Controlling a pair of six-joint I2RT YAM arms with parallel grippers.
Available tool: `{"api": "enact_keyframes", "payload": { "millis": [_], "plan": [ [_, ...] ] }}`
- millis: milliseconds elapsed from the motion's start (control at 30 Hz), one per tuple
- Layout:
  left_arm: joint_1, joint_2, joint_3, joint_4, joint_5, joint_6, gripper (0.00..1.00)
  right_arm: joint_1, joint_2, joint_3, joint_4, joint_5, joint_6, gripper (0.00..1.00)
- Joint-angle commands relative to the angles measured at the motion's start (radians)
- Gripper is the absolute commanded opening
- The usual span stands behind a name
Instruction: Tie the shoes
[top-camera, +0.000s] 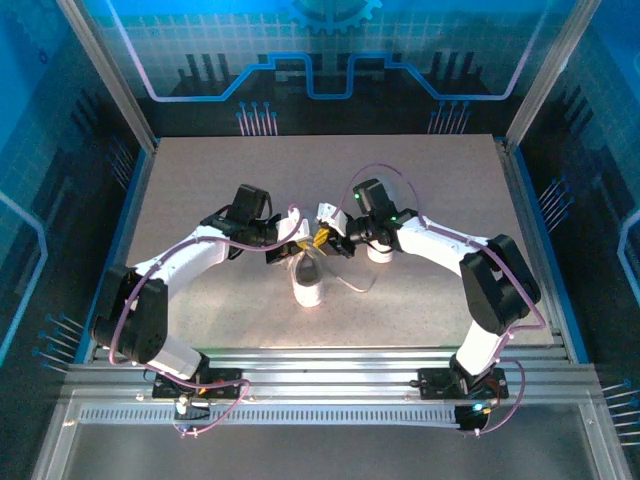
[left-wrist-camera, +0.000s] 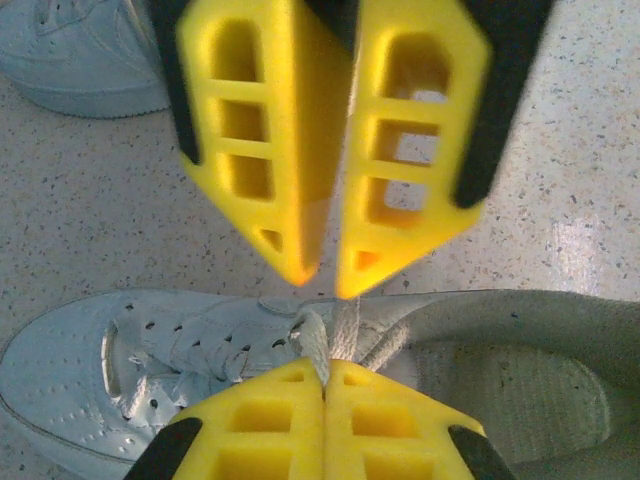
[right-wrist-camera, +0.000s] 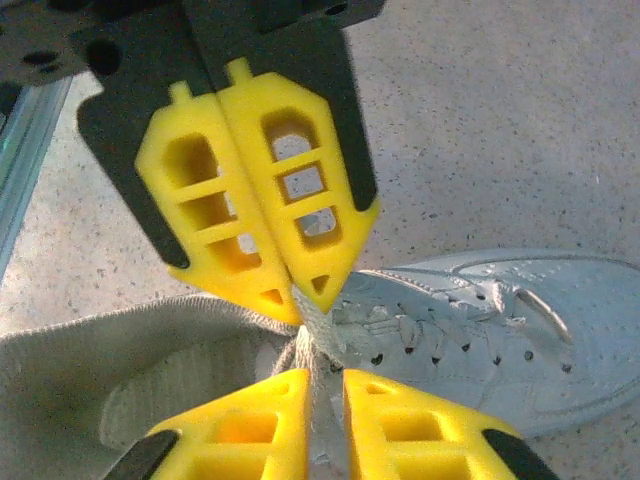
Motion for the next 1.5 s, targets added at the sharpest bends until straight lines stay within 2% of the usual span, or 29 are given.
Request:
{"api": "enact_keyframes", "payload": {
  "millis": [0,133,600,700,800,933,1067,1333,1467],
  "plan": [
    [-0.003,-0.011,0.003,0.006,0.036,0.013,0.01,0.007,-0.016,0.01,-0.004,-0.041,-0.022,0.28],
    [-0.003,-0.011,0.006,0.006,0.039,0.015,0.01,0.015,0.011,0.056,-0.061,-0.043,-0.06,0.36],
    [-0.003,-0.005,0.02,-0.007,0.047,0.023,0.01,0.032,0.098,0.169,-0.17,-0.049,-0.133,0.35],
    [-0.003,-0.003,0.02,-0.005,0.049,0.019,0.0,0.035,0.112,0.184,-0.199,-0.044,-0.144,0.27],
    [-0.003,-0.003,0.021,-0.001,0.05,0.015,0.0,0.036,0.116,0.189,-0.214,-0.025,-0.14,0.1],
    [-0.003,-0.003,0.019,0.008,0.052,0.009,0.02,0.036,0.099,0.173,-0.196,0.015,-0.104,0.0],
    [-0.001,-0.007,0.011,0.023,0.052,-0.002,0.08,0.031,0.052,0.106,-0.103,0.037,-0.052,0.0],
    [0.0,-0.019,-0.005,0.051,0.04,-0.009,0.31,0.015,-0.013,0.003,0.026,0.074,0.022,0.0],
    [0.0,-0.021,-0.007,0.052,0.032,-0.009,0.33,0.008,-0.028,-0.021,0.062,0.067,0.048,0.0]
  ]
}}
